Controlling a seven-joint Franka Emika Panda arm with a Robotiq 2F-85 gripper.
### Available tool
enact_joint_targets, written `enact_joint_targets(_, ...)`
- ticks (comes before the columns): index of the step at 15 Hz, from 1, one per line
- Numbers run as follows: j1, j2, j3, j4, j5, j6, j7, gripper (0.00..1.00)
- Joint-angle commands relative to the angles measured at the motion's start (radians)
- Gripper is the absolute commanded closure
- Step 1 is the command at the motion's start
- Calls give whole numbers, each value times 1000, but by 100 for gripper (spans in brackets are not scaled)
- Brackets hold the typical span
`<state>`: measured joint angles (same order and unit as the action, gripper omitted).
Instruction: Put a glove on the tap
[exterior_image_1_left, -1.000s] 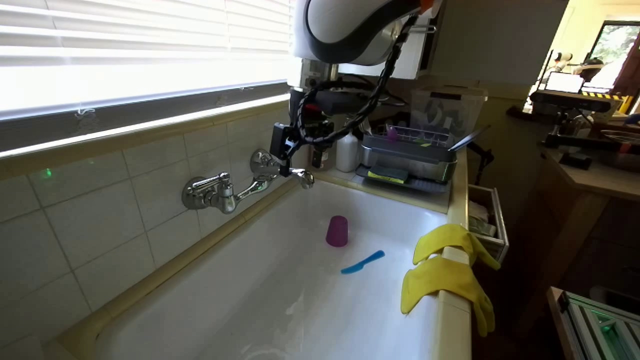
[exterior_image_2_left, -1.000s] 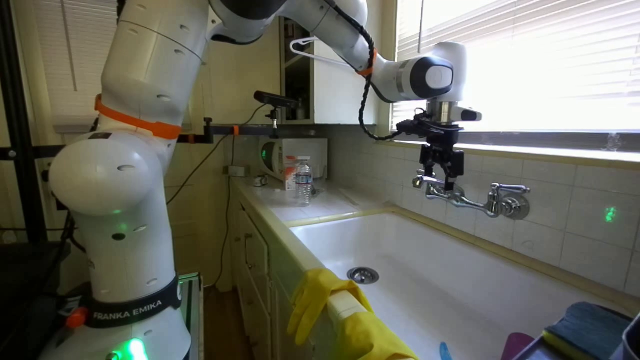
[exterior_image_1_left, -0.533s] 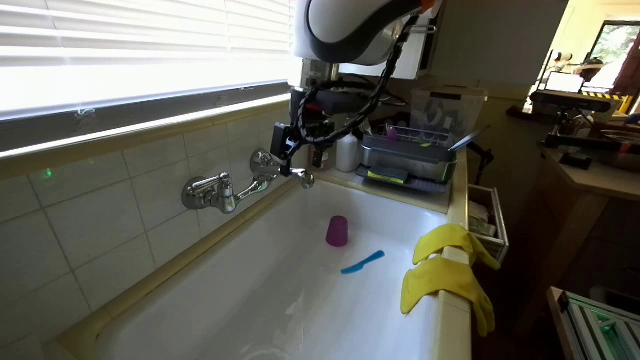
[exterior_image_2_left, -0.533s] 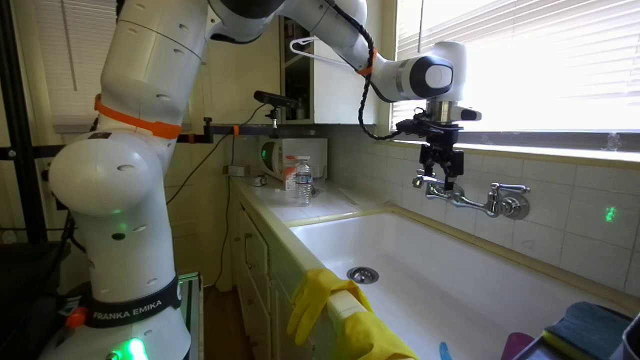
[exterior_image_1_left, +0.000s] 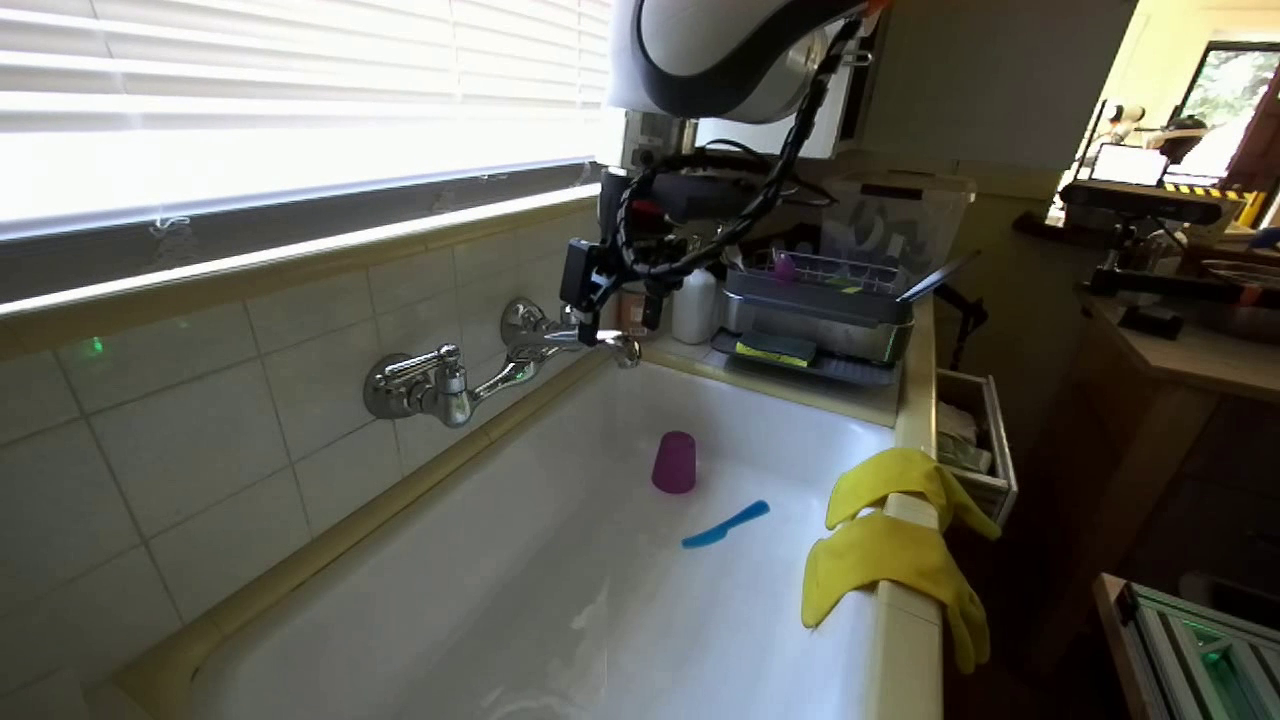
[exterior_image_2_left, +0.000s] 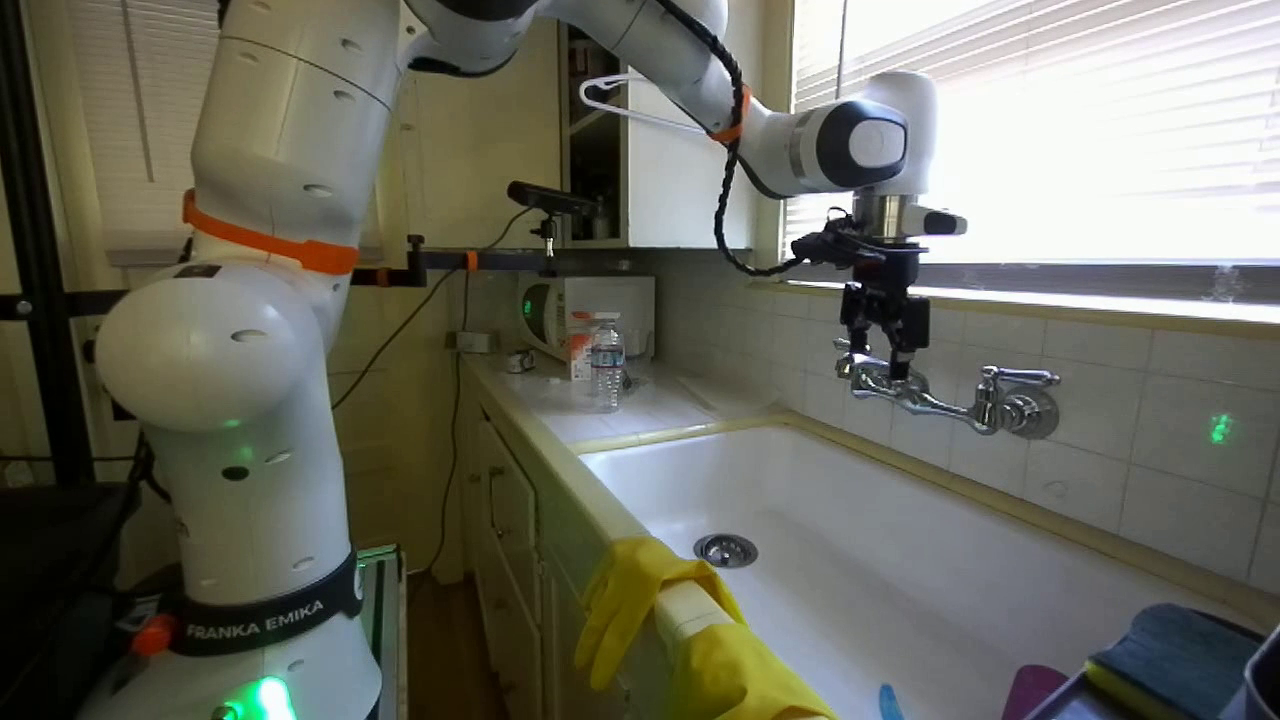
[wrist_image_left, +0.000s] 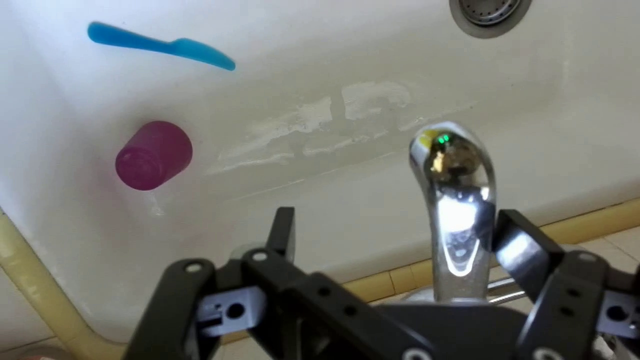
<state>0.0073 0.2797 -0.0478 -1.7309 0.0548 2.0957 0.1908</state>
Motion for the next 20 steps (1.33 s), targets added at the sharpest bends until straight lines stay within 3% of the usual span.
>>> enact_joint_targets(1, -20, -79, -8, -92, -8, 4, -9, 0)
enact_joint_targets(9, -37, -157, 15, -163, 57, -6, -169, 0)
enact_joint_targets(15, -40, -271, 17, -290, 136, -35, -332, 0)
enact_joint_targets(20, -37, -315, 5, -379, 212, -97, -385, 0)
